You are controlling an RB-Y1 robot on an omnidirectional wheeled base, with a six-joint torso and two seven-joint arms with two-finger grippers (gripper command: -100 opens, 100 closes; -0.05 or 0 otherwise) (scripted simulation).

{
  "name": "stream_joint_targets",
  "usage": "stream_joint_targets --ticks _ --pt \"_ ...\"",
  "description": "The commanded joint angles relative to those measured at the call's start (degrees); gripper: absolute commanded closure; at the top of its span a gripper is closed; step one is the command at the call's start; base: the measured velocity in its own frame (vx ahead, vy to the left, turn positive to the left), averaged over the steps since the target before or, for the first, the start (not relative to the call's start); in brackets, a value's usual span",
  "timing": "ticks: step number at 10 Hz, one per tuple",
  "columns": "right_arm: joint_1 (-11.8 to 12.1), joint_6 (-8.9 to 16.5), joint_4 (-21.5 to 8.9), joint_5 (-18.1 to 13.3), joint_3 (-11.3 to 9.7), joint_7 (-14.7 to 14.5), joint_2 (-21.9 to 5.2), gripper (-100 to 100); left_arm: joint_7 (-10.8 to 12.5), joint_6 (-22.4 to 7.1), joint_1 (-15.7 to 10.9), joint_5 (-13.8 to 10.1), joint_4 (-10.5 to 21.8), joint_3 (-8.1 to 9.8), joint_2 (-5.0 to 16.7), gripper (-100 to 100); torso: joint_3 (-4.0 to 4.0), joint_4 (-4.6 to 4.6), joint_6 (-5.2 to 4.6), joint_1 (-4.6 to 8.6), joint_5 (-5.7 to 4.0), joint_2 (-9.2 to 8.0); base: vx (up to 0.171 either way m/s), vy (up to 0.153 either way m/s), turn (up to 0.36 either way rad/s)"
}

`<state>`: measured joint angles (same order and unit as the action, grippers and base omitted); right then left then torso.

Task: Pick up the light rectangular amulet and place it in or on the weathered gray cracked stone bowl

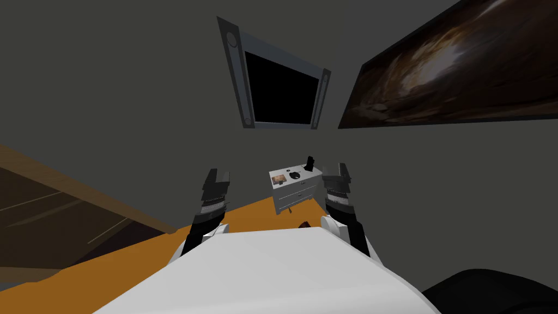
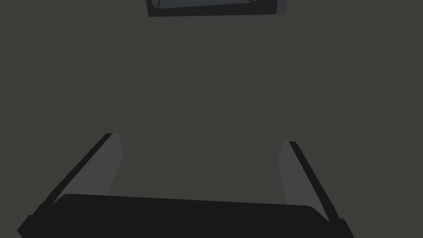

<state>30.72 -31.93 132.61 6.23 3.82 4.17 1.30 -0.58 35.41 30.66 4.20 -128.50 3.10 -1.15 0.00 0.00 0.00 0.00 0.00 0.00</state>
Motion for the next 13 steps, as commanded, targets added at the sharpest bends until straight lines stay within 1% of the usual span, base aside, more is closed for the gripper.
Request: stream_joint_targets --ticks 1,4,6,9,13 --pt "-0.11 0.22 -0.51 -0.5 0.06 -0.3 -2.21 -100 0.0 0.0 0.0 0.0 0.0 0.0 0.0 0 0.0 0.0 0.0 0.0 0.0 0.0 0.006 0.011 0.013" --pt "-0.55 1.09 -2.41 -2.52 0.25 -1.47 -6.36 -100 0.0 0.0 0.0 0.0 0.0 0.0 0.0 0 -0.04 -0.02 0.0 -0.09 0.02 0.07 0.021 0.03 0.019" --pt "-0.97 1.97 -4.27 -4.58 0.36 -2.65 -8.21 -100 0.0 0.0 0.0 0.0 0.0 0.0 0.0 0 -0.08 -0.03 0.0 -0.14 0.03 0.14 0.043 0.048 0.026" --pt "-1.78 3.68 -7.71 -8.49 0.43 -4.87 -9.82 -100 0.0 0.0 0.0 0.0 0.0 0.0 0.0 0 -0.11 -0.04 0.0 -0.22 0.05 0.19 0.052 0.061 0.03" --pt "-3.02 6.42 -13.06 -14.75 0.43 -8.37 -10.58 -100 0.0 0.0 0.01 0.0 0.0 0.0 0.0 0 -0.17 -0.07 0.01 -0.27 0.06 0.28 0.071 0.072 0.04"
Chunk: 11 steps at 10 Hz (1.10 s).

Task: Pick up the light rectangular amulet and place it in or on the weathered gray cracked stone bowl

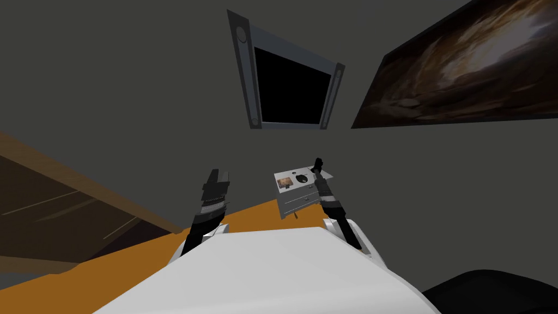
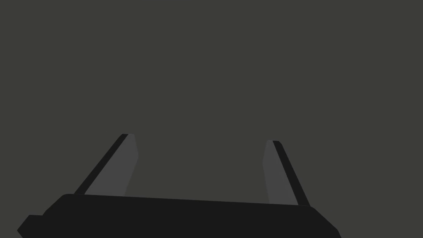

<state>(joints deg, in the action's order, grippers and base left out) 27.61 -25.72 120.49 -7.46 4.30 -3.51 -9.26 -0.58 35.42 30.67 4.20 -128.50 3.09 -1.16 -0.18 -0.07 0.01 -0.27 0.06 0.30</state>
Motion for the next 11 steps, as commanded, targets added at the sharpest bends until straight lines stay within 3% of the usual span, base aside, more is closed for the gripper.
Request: stream_joint_targets --ticks 1,6,7,11 --pt "-0.23 0.94 -2.36 -2.74 -0.01 -1.64 -0.03 -100 0.0 0.0 0.0 0.0 0.0 0.0 0.0 0 0.0 0.0 0.0 0.0 0.0 0.0 0.064 0.079 0.042" --pt "-1.39 3.91 -8.51 -9.61 0.65 -5.64 0.19 -100 0.0 0.0 0.0 0.0 0.0 0.0 0.0 0 0.05 0.02 0.0 0.04 0.0 -0.1 0.066 0.072 0.051" --pt "-1.39 3.91 -8.51 -9.61 0.65 -5.64 0.19 -100 0.0 0.0 0.0 0.0 0.0 0.0 0.0 0 0.03 0.01 -0.01 0.02 0.0 -0.05 0.049 0.046 0.014" --pt "-2.37 6.83 -15.4 -16.35 2.61 -9.96 0.41 -100 0.0 0.0 0.0 0.0 0.0 0.0 0.0 0 0.04 0.02 0.0 -0.03 0.02 -0.08 0.054 0.076 0.089"
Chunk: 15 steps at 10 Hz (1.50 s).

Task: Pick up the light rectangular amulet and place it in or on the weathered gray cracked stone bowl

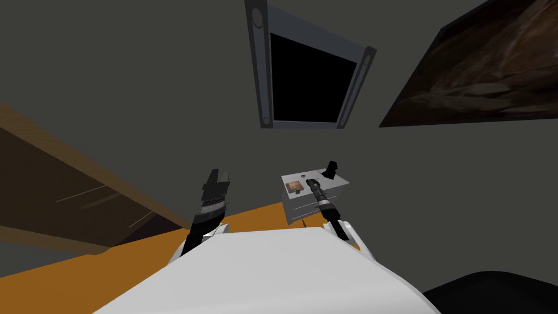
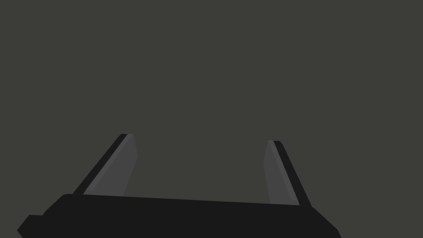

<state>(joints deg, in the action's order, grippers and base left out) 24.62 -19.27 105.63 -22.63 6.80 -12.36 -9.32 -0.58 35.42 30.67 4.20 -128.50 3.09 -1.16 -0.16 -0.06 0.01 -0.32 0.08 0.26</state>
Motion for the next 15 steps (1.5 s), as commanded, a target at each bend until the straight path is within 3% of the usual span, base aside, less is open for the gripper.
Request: stream_joint_targets --ticks 1,5,8,15 --pt "0.42 1.07 -2.61 -2.86 0.83 -2.23 0.56 -100 0.0 0.0 0.0 0.0 0.0 0.0 0.0 0 0.0 0.0 0.0 0.0 0.0 0.0 0.073 0.103 0.097" --pt "-0.26 3.73 -10.14 -9.65 4.45 -6.85 1.06 -100 0.0 0.0 0.0 0.0 0.0 0.0 0.0 0 -0.01 -0.01 -0.01 -0.1 0.03 0.03 0.077 0.108 0.125" --pt "-0.4 4.34 -12.6 -11.23 5.47 -7.99 1.18 -100 0.0 0.0 0.0 0.0 0.0 0.0 0.0 0 0.1 0.04 -0.01 0.05 0.0 -0.17 0.032 0.06 0.069" --pt "-0.99 7.91 -24.78 -20.79 12.19 -15.12 1.13 -100 0.0 0.0 0.0 0.0 0.0 0.0 0.0 0 0.06 0.02 -0.03 -0.04 0.03 -0.12 0.057 0.089 0.126"
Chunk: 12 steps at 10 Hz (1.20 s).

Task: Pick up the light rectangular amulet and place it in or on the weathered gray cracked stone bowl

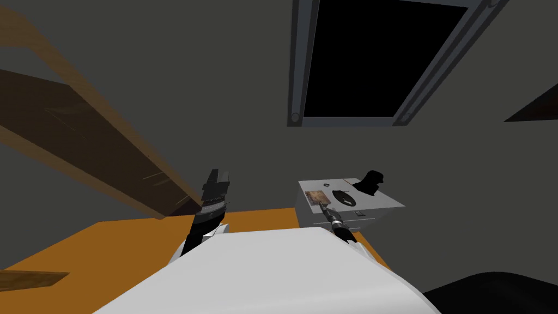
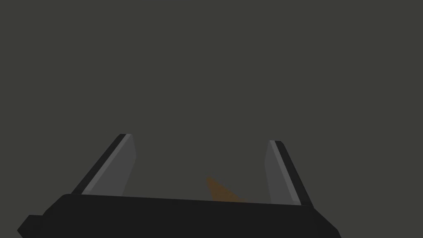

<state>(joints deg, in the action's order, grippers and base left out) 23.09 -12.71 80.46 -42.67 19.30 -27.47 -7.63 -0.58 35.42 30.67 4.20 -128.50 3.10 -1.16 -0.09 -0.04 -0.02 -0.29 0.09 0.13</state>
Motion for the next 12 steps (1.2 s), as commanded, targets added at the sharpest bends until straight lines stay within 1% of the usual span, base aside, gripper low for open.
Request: stream_joint_targets --ticks 1,3,5,6,7,8,9,11,12 --pt "0.49 1.74 -0.9 -1.77 0.42 -0.79 -0.76 -100 0.0 0.0 0.0 0.0 0.0 0.0 0.0 0 0.0 0.0 0.0 0.0 0.0 0.0 0.053 0.061 0.098" --pt "0.42 2.39 -3.02 -3.49 1.61 -2.07 -1.21 -100 0.0 0.0 0.0 0.0 0.0 0.0 0.0 0 0.01 0.01 0.0 0.06 -0.01 -0.02 0.056 0.052 0.088" --pt "0.38 2.86 -4.49 -4.72 2.43 -2.97 -1.61 -100 0.0 0.0 0.0 0.0 0.0 0.0 0.0 0 0.04 0.02 -0.01 0.12 -0.02 -0.07 0.038 0.032 0.053" --pt "0.33 2.67 -4.09 -4.34 2.23 -2.67 -1.45 -100 0.0 0.0 0.0 0.0 0.0 0.0 0.0 0 0.06 0.02 -0.01 0.14 -0.03 -0.1 0.014 0.013 0.006" --pt "0.26 2.69 -4.26 -4.41 2.3 -2.82 -1.47 0 0.0 0.0 0.0 0.0 0.0 0.01 0.01 0 0.09 0.03 -0.02 0.2 -0.03 -0.17 0.0 0.0 0.0" --pt "-2.01 3.46 -5.7 -4.74 2.46 -3.74 -0.83 -100 0.0 0.0 0.0 0.0 0.0 0.01 0.01 0 0.12 0.05 -0.02 0.23 -0.04 -0.21 -0.017 -0.028 -0.004" --pt "-2.77 3.71 -6.19 -4.86 2.51 -4.05 -0.62 -100 0.0 0.0 -0.01 0.0 0.0 0.01 0.01 0 0.15 0.06 -0.01 0.34 -0.06 -0.27 -0.034 -0.048 0.005" --pt "-5.8 4.74 -8.14 -5.32 2.74 -5.3 0.22 -100 0.0 0.0 -0.01 0.0 0.0 0.01 0.01 0 0.2 0.08 -0.01 0.47 -0.1 -0.35 -0.037 -0.061 0.002" --pt "-6.56 5.0 -8.63 -5.43 2.79 -5.61 0.43 -100 0.0 0.0 -0.01 0.0 0.0 0.01 0.01 0 0.21 0.08 -0.01 0.48 -0.1 -0.36 -0.034 -0.047 0.001"
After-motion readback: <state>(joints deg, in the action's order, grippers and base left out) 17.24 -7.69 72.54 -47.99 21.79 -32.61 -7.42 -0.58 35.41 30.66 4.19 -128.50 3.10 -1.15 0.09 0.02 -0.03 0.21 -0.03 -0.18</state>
